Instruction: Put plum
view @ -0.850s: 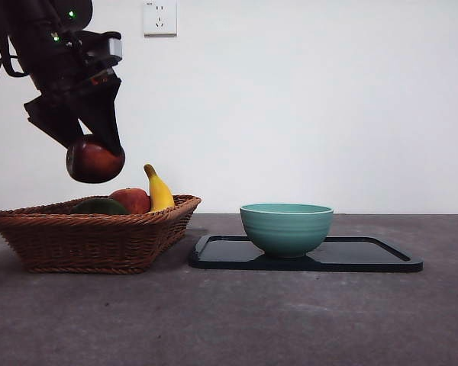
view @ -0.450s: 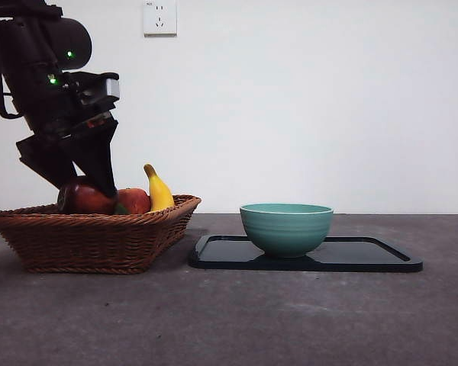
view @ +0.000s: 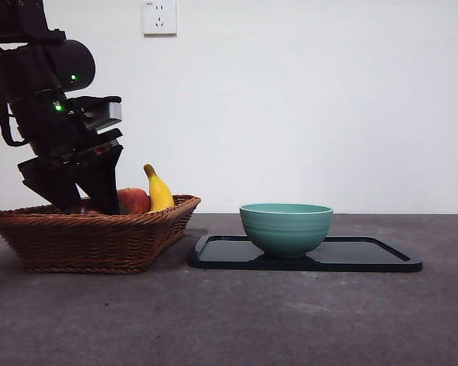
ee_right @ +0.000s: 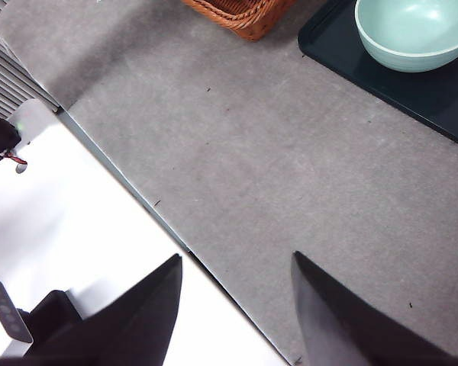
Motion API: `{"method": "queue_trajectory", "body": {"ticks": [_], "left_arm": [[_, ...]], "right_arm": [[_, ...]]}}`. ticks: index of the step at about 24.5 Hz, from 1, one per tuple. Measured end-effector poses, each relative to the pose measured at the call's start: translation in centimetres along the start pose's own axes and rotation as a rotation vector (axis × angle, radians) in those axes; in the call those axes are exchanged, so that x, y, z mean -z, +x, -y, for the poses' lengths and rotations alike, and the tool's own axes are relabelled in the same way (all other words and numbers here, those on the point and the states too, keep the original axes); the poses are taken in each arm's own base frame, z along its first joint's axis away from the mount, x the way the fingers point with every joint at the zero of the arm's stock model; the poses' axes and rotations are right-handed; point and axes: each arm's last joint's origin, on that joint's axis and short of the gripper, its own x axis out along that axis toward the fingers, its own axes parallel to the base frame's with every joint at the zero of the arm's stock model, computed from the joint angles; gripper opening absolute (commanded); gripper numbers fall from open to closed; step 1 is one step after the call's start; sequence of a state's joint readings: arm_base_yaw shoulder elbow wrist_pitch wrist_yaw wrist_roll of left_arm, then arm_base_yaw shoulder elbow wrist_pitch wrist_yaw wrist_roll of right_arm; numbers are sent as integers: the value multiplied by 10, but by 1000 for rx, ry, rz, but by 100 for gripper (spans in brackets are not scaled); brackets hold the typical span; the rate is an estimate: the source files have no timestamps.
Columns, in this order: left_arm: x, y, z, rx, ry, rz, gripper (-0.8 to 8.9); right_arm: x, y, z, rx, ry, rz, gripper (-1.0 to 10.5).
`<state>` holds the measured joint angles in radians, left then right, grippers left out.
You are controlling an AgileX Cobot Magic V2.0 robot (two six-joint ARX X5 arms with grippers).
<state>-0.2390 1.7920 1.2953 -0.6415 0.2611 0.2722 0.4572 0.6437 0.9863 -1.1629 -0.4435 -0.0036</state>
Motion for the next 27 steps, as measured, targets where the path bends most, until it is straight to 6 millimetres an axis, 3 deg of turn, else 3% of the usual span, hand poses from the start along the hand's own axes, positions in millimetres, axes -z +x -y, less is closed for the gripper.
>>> {"method": "queue_trajectory", "body": {"ticks": [8,14,19,22,27], "left_arm": [[-3,12,3,5,-22,6,190],[-5,16,5,11,-26,-3,309],[-5,16,5,13,-35,-10,325],[-4,15,6,19,-44,-30,416],[6,17,10,38,-75,-111,473]], "right_arm": [[0,0,0,-1,0,0,229],[0,0,0,-2,0,0,229],[0,0,0,-2,0,0,229],[0,0,0,-2,0,0,229],[0,0,0,-2,0,0,229]]}}
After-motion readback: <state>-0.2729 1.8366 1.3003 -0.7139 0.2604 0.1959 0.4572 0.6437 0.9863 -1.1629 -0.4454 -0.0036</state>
